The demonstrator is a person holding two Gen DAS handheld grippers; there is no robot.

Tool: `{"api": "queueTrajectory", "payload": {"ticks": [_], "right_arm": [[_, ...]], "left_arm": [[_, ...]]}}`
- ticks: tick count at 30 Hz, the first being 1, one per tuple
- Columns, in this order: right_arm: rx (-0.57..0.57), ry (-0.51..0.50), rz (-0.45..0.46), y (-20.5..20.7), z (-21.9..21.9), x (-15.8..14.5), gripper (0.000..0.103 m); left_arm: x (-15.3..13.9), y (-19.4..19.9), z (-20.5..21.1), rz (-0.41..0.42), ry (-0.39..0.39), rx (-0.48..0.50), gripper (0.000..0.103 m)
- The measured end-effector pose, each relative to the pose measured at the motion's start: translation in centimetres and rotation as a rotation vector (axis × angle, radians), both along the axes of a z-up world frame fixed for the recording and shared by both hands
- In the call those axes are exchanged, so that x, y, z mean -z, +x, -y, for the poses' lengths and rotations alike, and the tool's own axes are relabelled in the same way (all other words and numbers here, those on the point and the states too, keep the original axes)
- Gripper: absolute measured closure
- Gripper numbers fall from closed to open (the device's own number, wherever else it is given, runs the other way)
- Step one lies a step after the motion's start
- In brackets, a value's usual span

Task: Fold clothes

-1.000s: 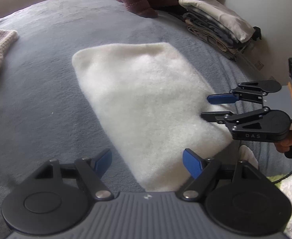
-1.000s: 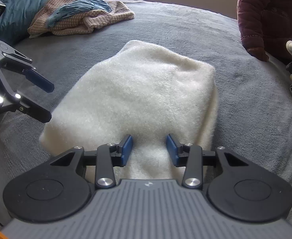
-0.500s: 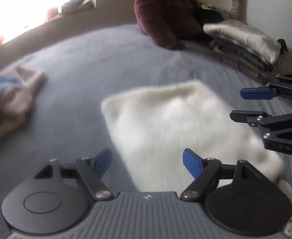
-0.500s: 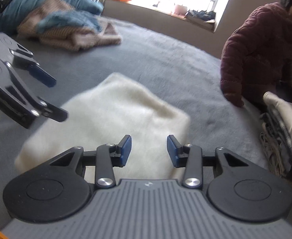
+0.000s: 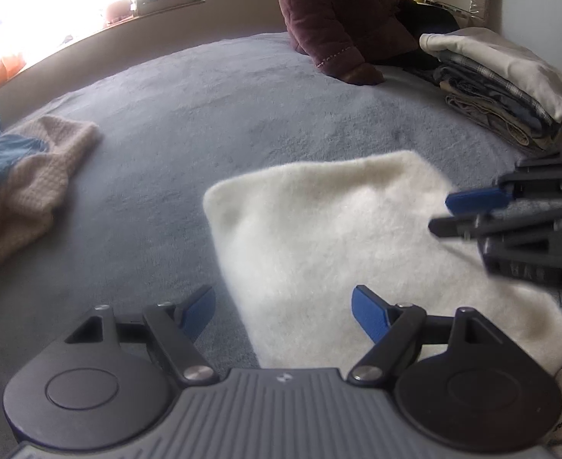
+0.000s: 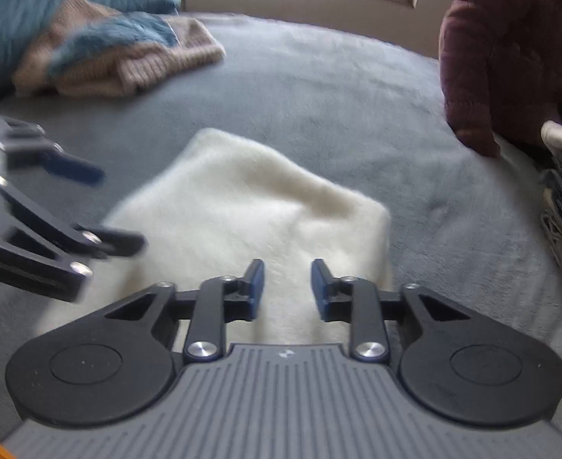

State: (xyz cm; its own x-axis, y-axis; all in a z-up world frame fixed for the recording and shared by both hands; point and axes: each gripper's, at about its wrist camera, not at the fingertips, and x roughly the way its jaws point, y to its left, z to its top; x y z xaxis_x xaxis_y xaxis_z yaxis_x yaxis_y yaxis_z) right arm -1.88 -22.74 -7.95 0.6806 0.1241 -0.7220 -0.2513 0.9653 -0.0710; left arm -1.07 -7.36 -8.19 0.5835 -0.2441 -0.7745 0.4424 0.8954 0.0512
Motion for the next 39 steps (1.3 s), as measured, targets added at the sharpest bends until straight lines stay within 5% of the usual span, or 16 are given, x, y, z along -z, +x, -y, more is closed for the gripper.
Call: {"api": "queueTrajectory", "payload": {"ticks": [5,12,17,23,30,39], "right_arm": [[-0.005,0.071,0.053,1.9,0.3,-2.1,0.081],[0.039,0.029,-0.091,4.4,1.0,3.1,0.086],[0.038,0.081,-0.016,4.6,1.3,0.6,0.085],[0.076,0.062,-0.063,6.9,2.6,3.4,0.087],[0.075,0.112,0.015,7.5,3.0,1.4,0.088],[0.106,0.095,-0.091,9.7,4.0,4.5,0.088]], "left_arm": [[0.5,0.8,-0.1,-0.010,-0.007,-0.022,0.023],[1.3,0.9,-0.1,-0.023,-0.009,-0.005,0.023],[1.0,1.7,0.0,-0.003,-0.008,-0.008,0.023],[1.4,2.4,-0.2,-0.012,-0.025,-0.005,0.023],[1.4,3.2,-0.2,-0.004,-0.037,0.015,0.023],[2.4,3.0,0.0,-0.003,-0.047,0.034,0.022]]}}
